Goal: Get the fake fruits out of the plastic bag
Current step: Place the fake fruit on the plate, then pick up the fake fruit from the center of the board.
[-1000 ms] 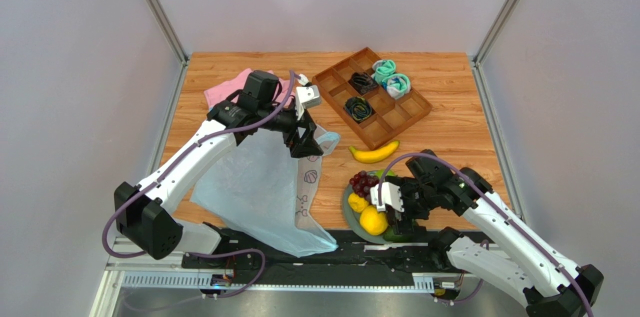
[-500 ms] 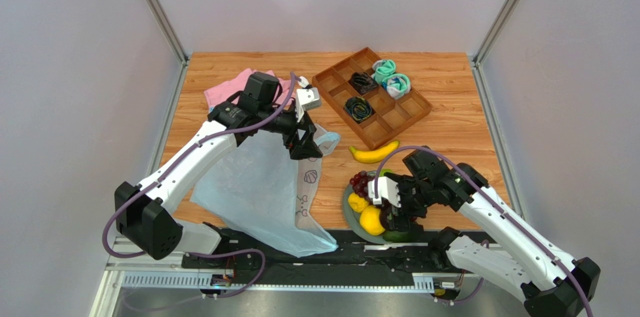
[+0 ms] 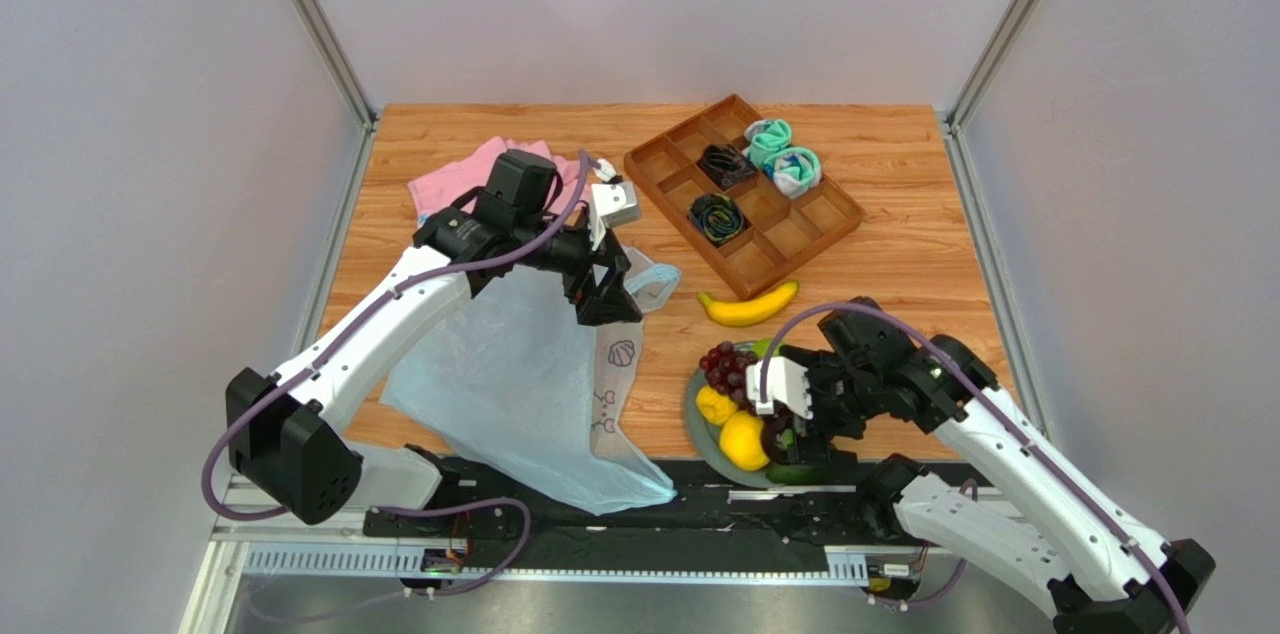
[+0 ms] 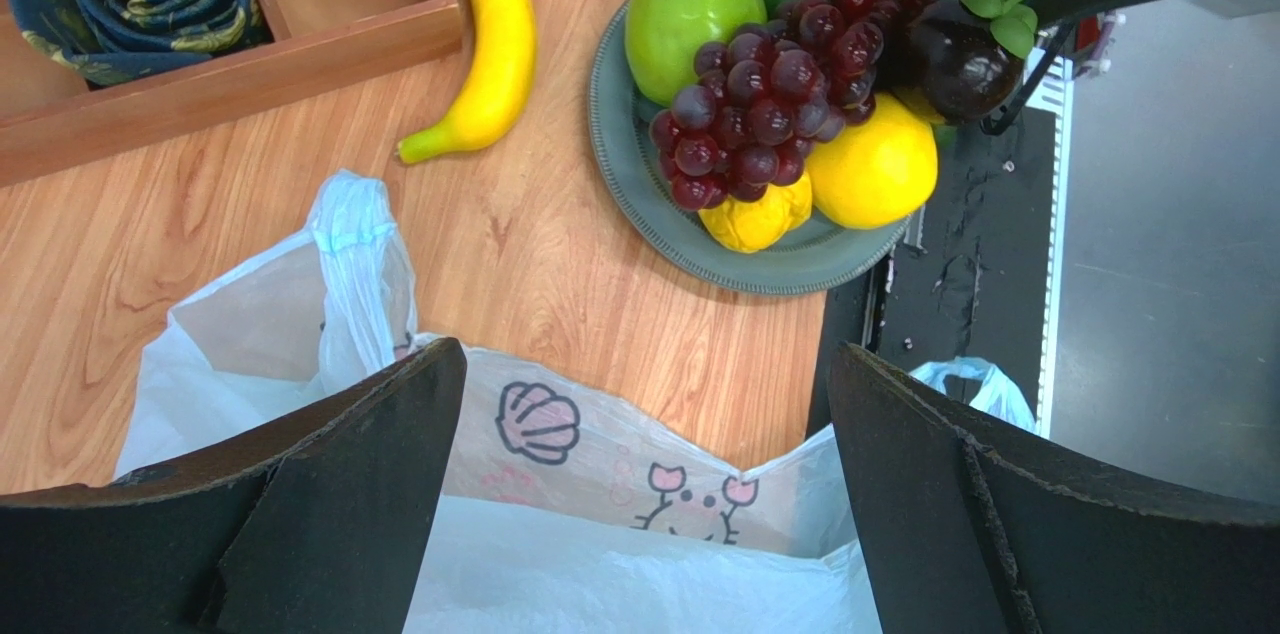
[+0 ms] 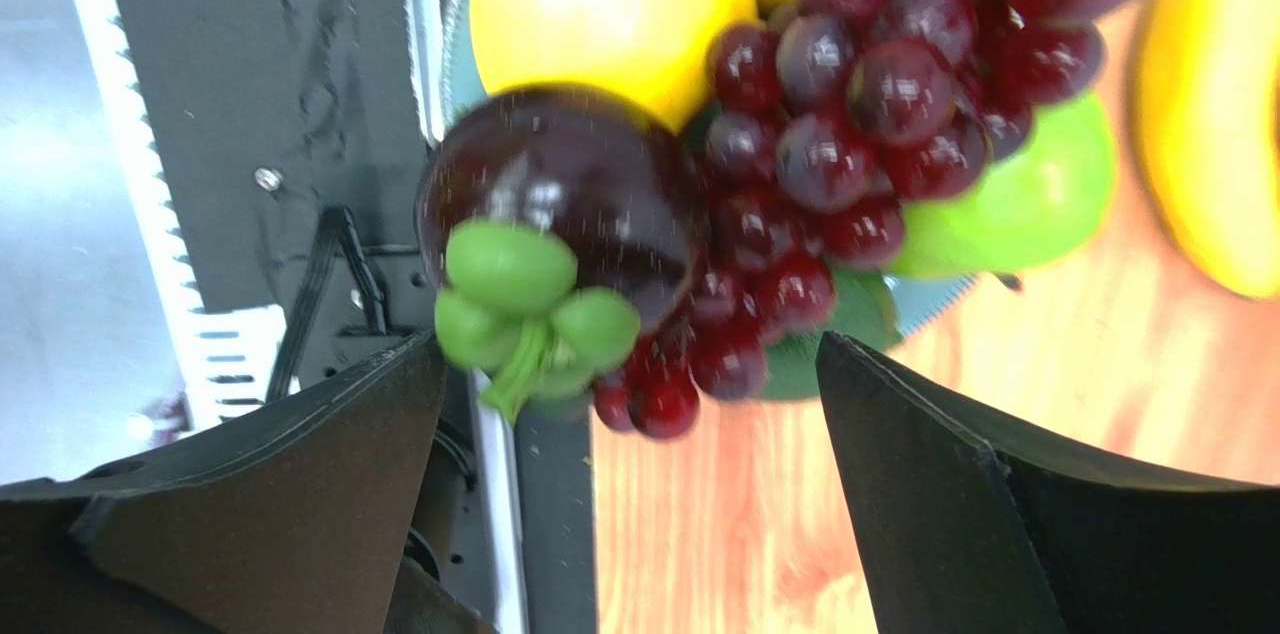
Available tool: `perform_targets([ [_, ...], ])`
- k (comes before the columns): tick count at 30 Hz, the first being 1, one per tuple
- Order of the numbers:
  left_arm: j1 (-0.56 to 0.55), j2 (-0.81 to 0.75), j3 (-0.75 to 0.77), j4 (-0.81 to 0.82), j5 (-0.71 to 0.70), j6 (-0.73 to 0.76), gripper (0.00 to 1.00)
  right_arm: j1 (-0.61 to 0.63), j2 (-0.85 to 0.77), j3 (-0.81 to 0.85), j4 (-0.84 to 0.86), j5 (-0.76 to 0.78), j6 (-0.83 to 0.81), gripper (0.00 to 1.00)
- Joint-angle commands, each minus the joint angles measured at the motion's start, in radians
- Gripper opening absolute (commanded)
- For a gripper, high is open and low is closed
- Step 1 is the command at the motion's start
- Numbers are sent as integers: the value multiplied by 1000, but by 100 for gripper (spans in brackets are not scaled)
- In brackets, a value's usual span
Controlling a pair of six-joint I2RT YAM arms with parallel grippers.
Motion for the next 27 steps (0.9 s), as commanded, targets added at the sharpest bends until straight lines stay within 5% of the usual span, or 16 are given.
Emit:
perform_targets([
  [1, 1, -38, 6, -6, 31, 40, 99, 6, -59, 44, -37, 69, -54, 100],
  [9, 1, -49, 16, -36, 25, 62, 99, -2, -36, 115, -102, 160, -86, 100],
  [13, 1, -66, -13, -43, 22, 79, 99, -100, -62, 153, -69, 159, -191, 99],
  [23, 3, -55, 33, -60, 16, 85, 99, -427, 381, 458, 3, -136, -182, 76],
  [27, 1, -32, 30, -14, 24, 27, 98, -465, 575, 523, 70, -167, -267, 70],
])
